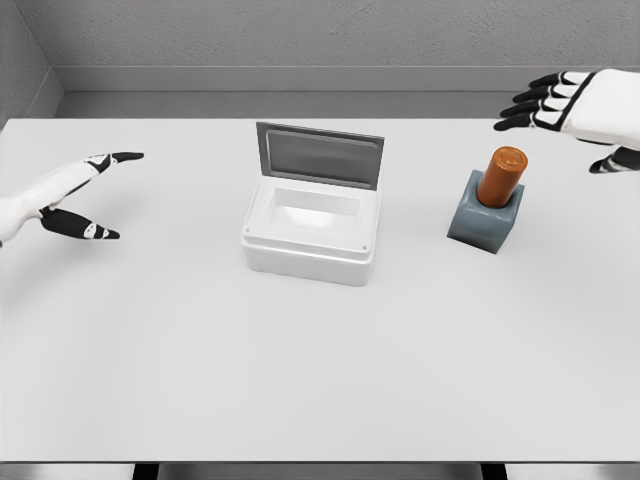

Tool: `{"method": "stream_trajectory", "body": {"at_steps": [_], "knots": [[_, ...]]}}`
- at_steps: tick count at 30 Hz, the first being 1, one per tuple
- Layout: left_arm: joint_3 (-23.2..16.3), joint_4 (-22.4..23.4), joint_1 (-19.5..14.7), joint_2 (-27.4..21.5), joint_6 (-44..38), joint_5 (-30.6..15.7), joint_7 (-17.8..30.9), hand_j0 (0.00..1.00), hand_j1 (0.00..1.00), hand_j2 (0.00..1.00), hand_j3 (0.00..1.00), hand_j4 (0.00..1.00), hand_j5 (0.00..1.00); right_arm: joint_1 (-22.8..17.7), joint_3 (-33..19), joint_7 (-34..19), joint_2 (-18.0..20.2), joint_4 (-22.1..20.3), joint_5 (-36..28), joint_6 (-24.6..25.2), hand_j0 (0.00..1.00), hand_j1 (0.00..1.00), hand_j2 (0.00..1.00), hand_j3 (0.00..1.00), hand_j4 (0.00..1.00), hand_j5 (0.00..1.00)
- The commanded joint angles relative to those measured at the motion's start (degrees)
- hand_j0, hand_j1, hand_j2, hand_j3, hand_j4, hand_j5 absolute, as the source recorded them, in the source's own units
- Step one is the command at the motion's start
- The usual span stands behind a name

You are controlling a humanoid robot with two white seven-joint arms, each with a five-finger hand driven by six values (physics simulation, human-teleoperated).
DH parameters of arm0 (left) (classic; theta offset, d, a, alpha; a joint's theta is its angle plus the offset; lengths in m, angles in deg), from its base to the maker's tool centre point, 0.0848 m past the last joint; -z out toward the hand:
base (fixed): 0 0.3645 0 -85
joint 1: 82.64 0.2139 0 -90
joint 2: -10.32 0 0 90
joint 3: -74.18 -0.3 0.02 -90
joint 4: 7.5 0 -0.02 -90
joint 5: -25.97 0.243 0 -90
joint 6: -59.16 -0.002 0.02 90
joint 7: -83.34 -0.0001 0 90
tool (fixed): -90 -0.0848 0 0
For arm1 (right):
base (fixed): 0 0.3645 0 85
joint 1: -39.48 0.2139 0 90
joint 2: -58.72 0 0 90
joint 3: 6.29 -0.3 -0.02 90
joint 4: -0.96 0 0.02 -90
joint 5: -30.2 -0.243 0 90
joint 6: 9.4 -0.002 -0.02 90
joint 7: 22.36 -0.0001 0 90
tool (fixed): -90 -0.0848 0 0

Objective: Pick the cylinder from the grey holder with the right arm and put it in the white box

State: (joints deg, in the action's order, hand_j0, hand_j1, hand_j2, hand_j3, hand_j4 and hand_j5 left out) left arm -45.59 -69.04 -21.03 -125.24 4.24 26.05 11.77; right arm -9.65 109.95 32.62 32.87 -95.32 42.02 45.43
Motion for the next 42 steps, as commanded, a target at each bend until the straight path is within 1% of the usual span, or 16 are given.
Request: {"method": "stream_trajectory", "body": {"at_steps": [1,3,5,7,8,10,14,15,17,18,20,22,35,37,39,42], "knots": [[0.0,0.3,0.0,0.0,-0.1,-0.5,0.1,1.00,1.00,1.00,1.00,1.00,1.00,0.0,0.1,0.0,-0.3,0.0,-0.2,0.2,1.00,1.00,1.00,1.00,1.00,1.00],[-0.1,1.2,0.0,0.2,-0.1,-1.3,0.0,1.00,1.00,1.00,1.00,1.00,1.00,-0.1,0.0,0.0,-0.3,0.0,-0.3,0.2,1.00,1.00,1.00,1.00,1.00,1.00],[-1.4,2.7,-0.3,0.2,-0.1,-4.9,0.0,1.00,1.00,1.00,1.00,1.00,1.00,-0.2,0.1,0.0,-1.5,0.3,-0.4,0.2,1.00,1.00,1.00,1.00,1.00,1.00],[-8.3,6.2,-4.5,0.0,-0.1,-15.8,0.0,1.00,1.00,1.00,1.00,1.00,1.00,-0.1,0.2,0.0,-1.6,0.8,0.0,0.2,1.00,1.00,1.00,1.00,1.00,1.00],[-10.4,5.9,-5.1,-0.1,-0.1,-20.0,0.1,1.00,1.00,1.00,1.00,1.00,1.00,-0.2,0.7,0.0,-1.8,0.8,-0.1,0.2,1.00,1.00,1.00,1.00,1.00,1.00],[-13.4,6.0,-6.2,0.5,-0.1,-24.2,-0.1,1.00,1.00,1.00,1.00,1.00,1.00,0.1,3.7,0.0,-2.1,0.8,0.0,0.2,1.00,1.00,1.00,1.00,1.00,1.00],[-15.0,4.6,-6.6,0.1,-0.1,-26.3,-0.1,1.00,1.00,1.00,1.00,1.00,1.00,0.7,3.9,0.0,-2.2,0.8,2.9,0.2,1.00,1.00,1.00,1.00,1.00,1.00],[-17.3,4.4,-6.7,-0.1,-0.1,-30.0,-0.1,1.00,1.00,1.00,1.00,1.00,1.00,0.7,3.9,0.0,-2.3,1.2,4.5,0.2,1.00,1.00,1.00,1.00,1.00,1.00],[-18.0,4.5,-6.7,-0.1,-0.1,-31.5,-0.1,1.00,1.00,1.00,1.00,1.00,1.00,0.9,4.9,0.0,-3.1,1.5,5.5,0.2,1.00,1.00,1.00,1.00,1.00,1.00],[-19.3,4.4,-6.6,0.0,-0.1,-35.1,0.4,1.00,1.00,1.00,1.00,1.00,1.00,1.1,6.0,0.0,-3.3,1.7,5.5,0.2,1.00,1.00,1.00,1.00,1.00,1.00],[-20.8,4.3,-6.7,-0.1,-0.1,-37.7,2.8,1.00,1.00,1.00,1.00,1.00,1.00,1.2,6.0,0.0,-3.9,3.2,5.5,0.2,1.00,1.00,1.00,1.00,1.00,1.00],[-20.8,4.4,-8.7,0.9,-0.1,-41.5,9.2,1.00,1.00,1.00,1.00,1.00,1.00,1.8,6.0,0.0,-4.3,3.7,5.5,0.2,1.00,1.00,1.00,1.00,1.00,1.00],[-20.8,5.1,-10.1,0.5,-0.1,-37.4,9.4,1.00,1.00,1.00,1.00,1.00,1.00,3.1,9.0,0.0,-8.0,9.9,7.4,0.2,1.00,1.00,1.00,1.00,1.00,1.00],[-20.8,6.6,-10.5,0.5,-0.1,-34.2,9.1,1.00,1.00,1.00,1.00,1.00,1.00,3.7,9.4,0.0,-8.1,10.3,8.6,0.2,1.00,1.00,1.00,1.00,1.00,1.00],[-20.8,8.0,-10.5,0.5,-0.1,-34.1,9.1,1.00,1.00,1.00,1.00,1.00,1.00,4.4,9.4,0.0,-9.6,12.3,8.8,0.2,1.00,1.00,1.00,1.00,1.00,1.00],[-20.8,8.6,-10.7,0.6,-0.1,-34.1,9.1,1.00,1.00,1.00,1.00,1.00,1.00,4.6,10.2,0.0,-10.8,12.4,9.0,0.2,1.00,1.00,1.00,1.00,1.00,1.00]]}}
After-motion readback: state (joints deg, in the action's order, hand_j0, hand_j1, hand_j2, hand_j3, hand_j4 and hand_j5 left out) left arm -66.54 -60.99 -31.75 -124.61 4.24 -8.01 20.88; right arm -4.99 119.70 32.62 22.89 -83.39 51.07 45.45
